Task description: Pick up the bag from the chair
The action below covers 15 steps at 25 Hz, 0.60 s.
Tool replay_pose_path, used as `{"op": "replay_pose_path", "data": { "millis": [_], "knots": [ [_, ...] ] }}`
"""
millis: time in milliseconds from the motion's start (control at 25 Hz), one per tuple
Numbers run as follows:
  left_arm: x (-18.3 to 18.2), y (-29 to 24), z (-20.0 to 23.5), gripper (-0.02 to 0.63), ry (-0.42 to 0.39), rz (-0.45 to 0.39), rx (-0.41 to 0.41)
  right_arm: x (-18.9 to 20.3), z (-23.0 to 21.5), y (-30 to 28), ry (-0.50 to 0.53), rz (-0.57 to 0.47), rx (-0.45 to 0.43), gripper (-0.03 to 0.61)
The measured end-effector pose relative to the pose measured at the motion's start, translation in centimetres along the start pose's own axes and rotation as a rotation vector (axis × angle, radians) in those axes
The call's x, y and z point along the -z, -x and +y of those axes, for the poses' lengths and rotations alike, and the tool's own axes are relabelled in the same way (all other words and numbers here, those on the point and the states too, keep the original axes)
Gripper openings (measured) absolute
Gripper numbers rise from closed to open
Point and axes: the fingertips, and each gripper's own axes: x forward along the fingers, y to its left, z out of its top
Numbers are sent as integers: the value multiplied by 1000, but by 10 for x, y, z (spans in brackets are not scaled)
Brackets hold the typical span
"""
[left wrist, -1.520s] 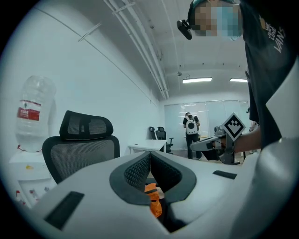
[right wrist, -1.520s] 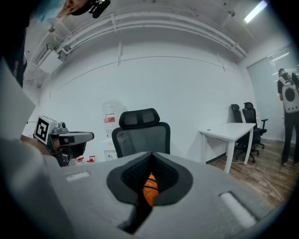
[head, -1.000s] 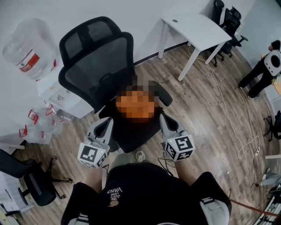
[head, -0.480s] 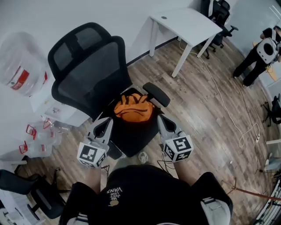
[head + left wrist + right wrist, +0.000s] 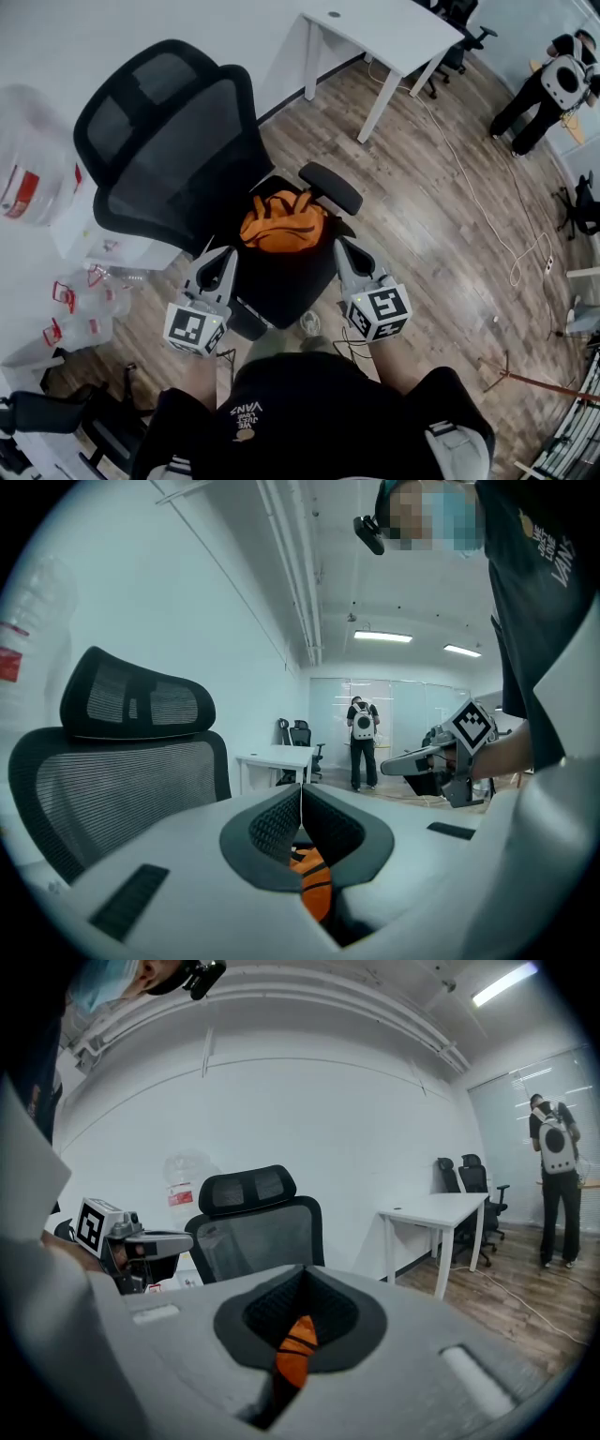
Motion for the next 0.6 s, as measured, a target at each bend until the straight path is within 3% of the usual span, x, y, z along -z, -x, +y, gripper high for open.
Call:
{"op": "replay_pose_path", "data": {
  "millis": [600],
  "knots": [
    [26, -20, 22, 6, 2, 19, 51, 14, -4, -37, -10, 9, 33, -3]
  ]
}}
